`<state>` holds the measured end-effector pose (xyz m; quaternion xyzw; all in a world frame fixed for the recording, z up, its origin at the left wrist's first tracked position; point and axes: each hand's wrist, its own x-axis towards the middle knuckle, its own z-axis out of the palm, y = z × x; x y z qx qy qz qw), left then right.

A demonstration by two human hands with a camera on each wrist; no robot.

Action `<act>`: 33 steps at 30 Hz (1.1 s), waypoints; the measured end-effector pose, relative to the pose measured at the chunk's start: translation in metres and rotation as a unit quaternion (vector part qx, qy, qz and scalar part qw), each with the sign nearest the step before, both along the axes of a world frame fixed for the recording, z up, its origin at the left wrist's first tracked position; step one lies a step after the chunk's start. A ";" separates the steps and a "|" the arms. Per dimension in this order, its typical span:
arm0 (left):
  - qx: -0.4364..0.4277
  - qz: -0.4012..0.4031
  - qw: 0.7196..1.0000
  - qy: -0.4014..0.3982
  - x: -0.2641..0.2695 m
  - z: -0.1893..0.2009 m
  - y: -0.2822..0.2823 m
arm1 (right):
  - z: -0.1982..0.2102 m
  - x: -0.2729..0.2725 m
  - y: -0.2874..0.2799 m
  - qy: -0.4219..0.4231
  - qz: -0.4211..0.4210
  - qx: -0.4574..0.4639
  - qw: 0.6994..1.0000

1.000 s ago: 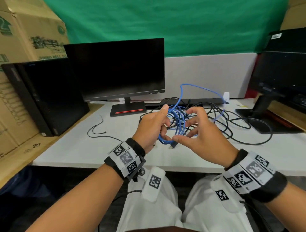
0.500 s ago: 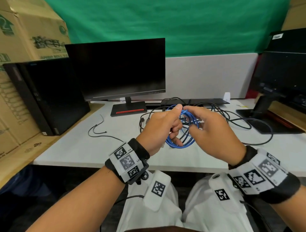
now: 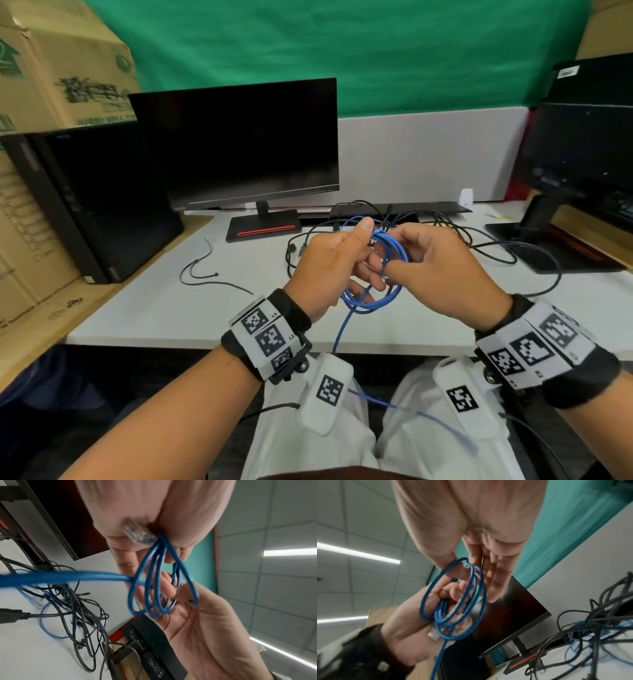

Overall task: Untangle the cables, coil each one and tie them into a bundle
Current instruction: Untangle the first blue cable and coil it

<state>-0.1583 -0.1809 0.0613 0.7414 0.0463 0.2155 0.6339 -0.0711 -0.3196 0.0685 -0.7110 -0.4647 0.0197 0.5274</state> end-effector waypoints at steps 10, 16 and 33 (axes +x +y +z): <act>-0.055 -0.025 0.998 -0.002 -0.001 0.006 0.003 | -0.012 -0.003 0.004 -0.244 -0.069 -0.011 0.967; -0.062 -0.047 0.997 0.020 -0.002 0.005 0.006 | -0.016 -0.001 0.002 -0.261 -0.062 -0.056 0.962; 0.064 0.044 0.997 -0.004 0.000 0.009 0.015 | 0.009 0.000 -0.008 -0.002 0.112 -0.101 0.989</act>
